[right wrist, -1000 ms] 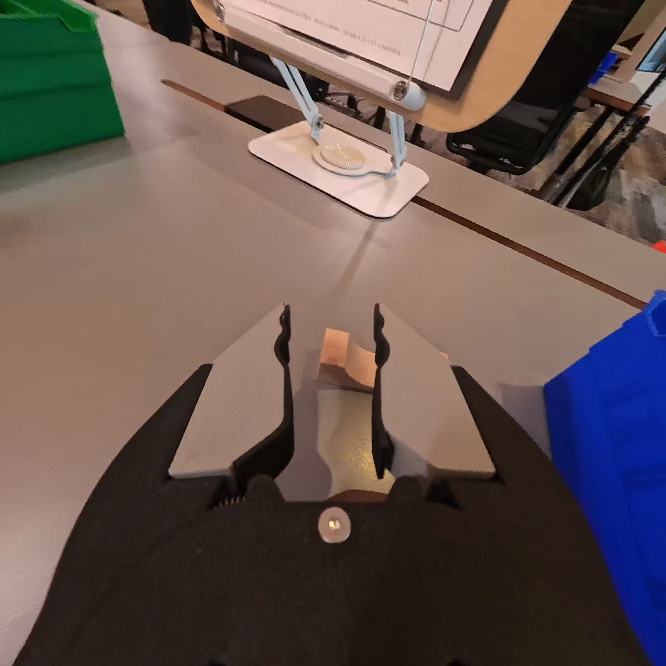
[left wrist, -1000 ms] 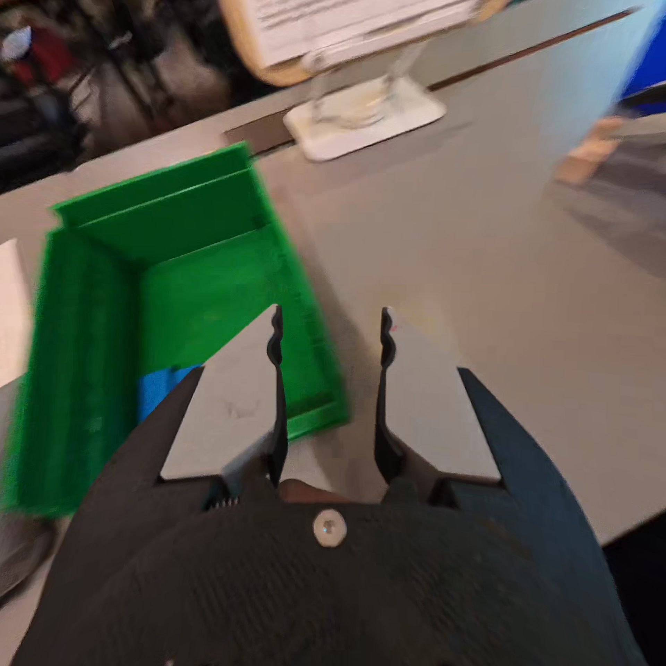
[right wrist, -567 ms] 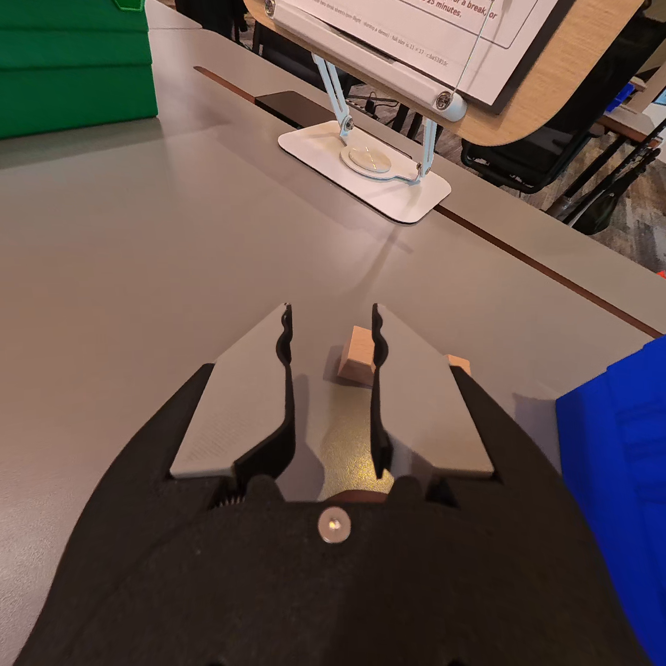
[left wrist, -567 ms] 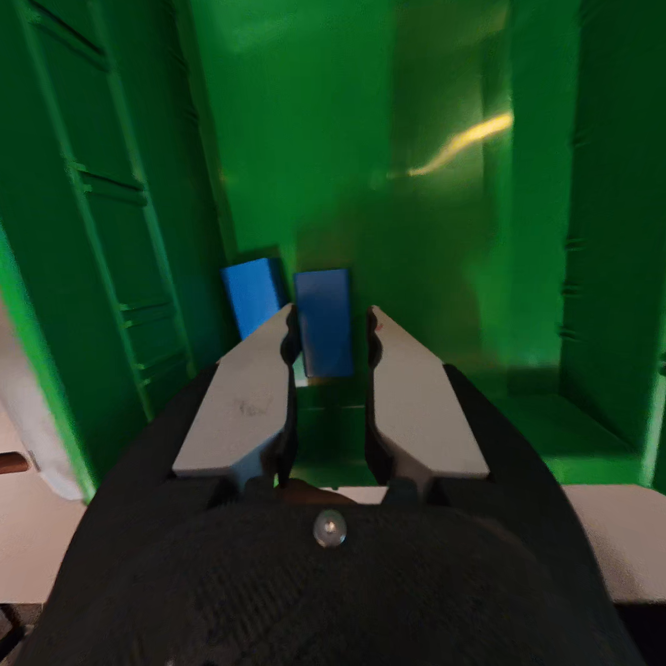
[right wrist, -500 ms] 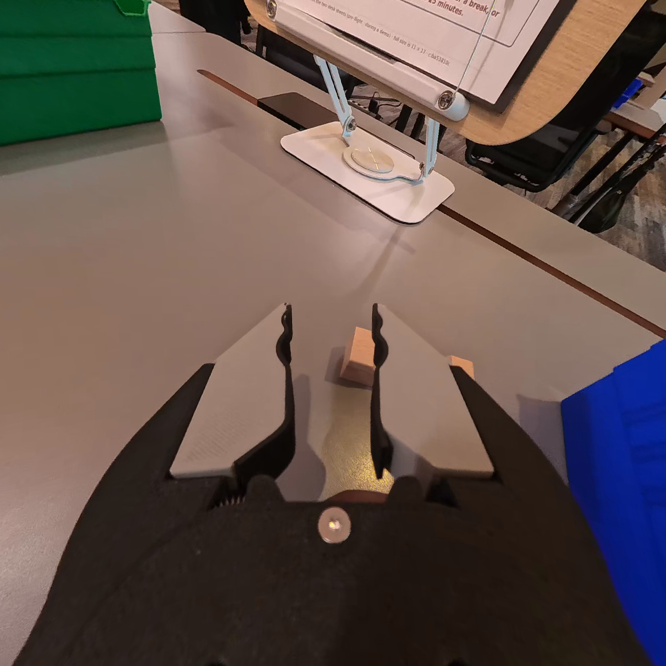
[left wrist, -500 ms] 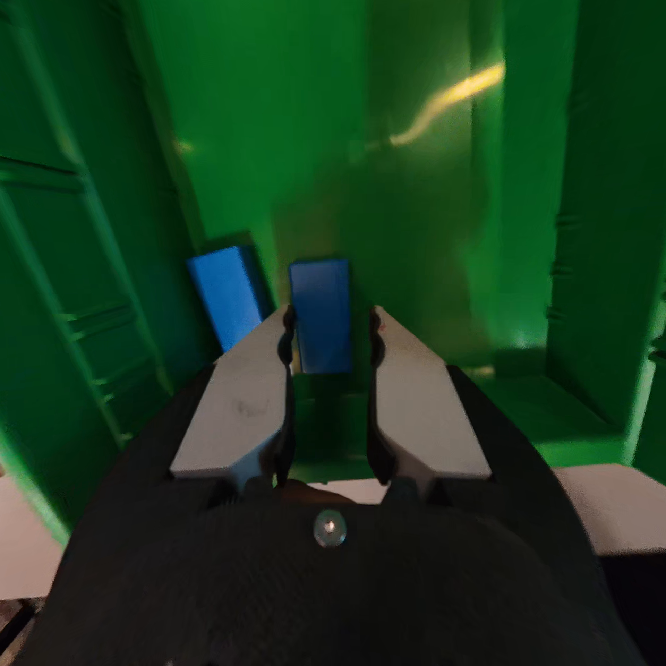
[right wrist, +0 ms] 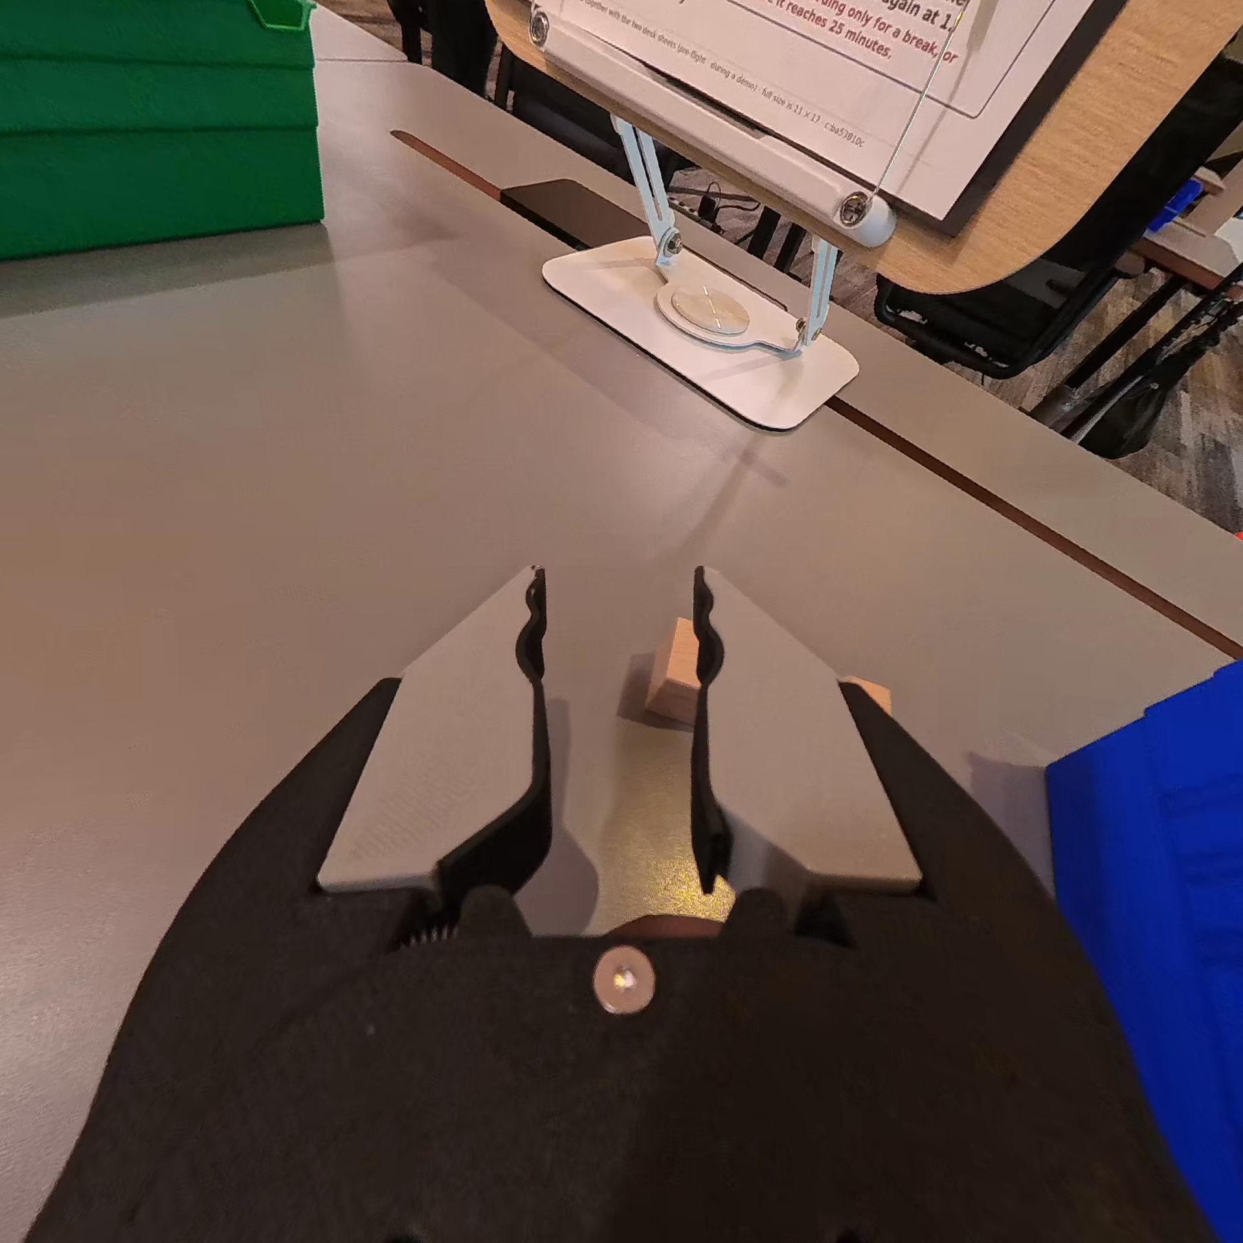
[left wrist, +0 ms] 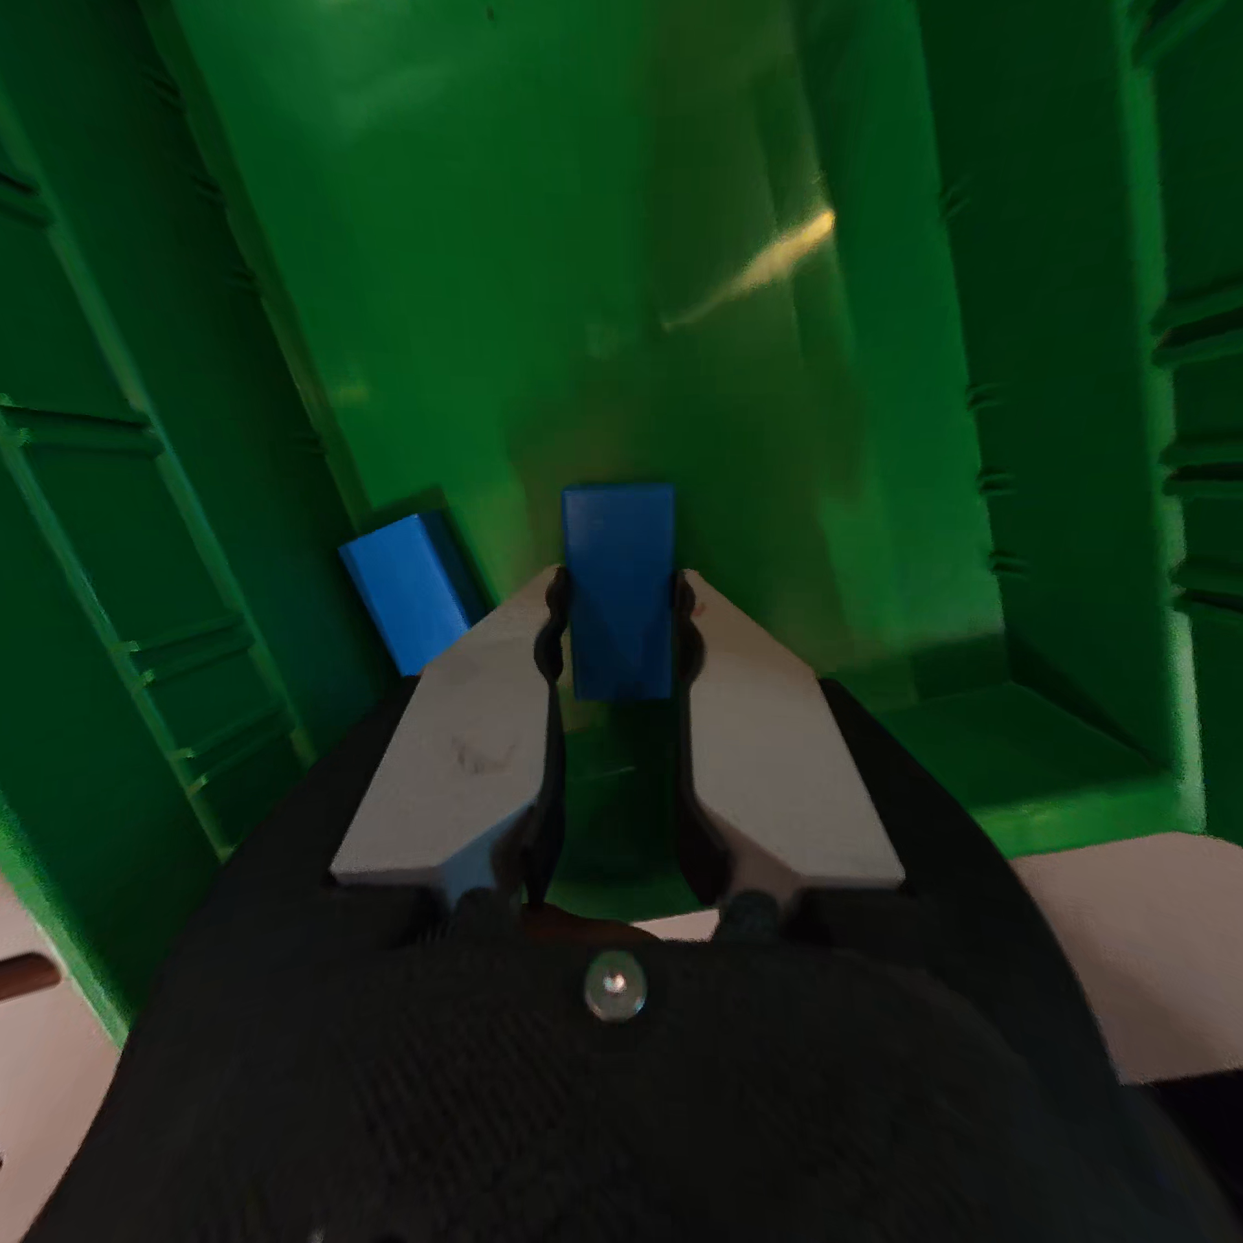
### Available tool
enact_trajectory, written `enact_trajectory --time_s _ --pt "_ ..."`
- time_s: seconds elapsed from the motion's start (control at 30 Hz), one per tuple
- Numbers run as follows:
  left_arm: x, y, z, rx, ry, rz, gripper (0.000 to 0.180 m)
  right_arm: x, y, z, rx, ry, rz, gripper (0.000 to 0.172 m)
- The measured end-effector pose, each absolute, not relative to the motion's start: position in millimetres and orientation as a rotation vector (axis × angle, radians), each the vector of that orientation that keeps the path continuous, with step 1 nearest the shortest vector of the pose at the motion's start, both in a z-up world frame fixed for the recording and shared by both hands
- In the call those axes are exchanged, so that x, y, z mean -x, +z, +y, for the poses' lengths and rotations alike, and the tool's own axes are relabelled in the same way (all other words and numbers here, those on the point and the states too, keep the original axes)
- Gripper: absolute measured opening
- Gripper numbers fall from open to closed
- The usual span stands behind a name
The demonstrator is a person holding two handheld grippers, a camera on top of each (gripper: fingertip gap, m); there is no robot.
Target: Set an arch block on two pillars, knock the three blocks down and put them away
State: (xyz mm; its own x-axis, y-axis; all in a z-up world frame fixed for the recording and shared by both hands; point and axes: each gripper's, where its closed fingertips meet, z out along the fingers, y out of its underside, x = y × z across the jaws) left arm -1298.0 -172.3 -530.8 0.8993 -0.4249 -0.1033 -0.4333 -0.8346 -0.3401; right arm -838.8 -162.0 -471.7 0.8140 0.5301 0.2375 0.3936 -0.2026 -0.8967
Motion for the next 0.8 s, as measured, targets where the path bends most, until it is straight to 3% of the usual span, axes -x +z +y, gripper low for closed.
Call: enact_trajectory --time_s 0.2,0.47,0.63,0.8 --pt "1293.0 -491.4 -162.9 2.436 0.072 0.638 0.03 844.2 -472.2 -164.6 1.816 0.155 -0.734 0.041" --pt "1240.5 -397.4 -172.8 1.918 -0.046 0.671 0.029 866.7 -468.0 -179.0 1.766 0.31 -0.82 0.043" --pt "1122.8 -353.0 -224.4 1.599 -0.322 0.926 0.029 908.1 -454.1 -222.6 1.657 0.72 -0.989 0.044" --pt "1002.3 -349.4 -283.3 1.351 -0.837 1.08 0.029 928.5 -421.1 -271.5 1.448 1.092 -1.085 0.044"
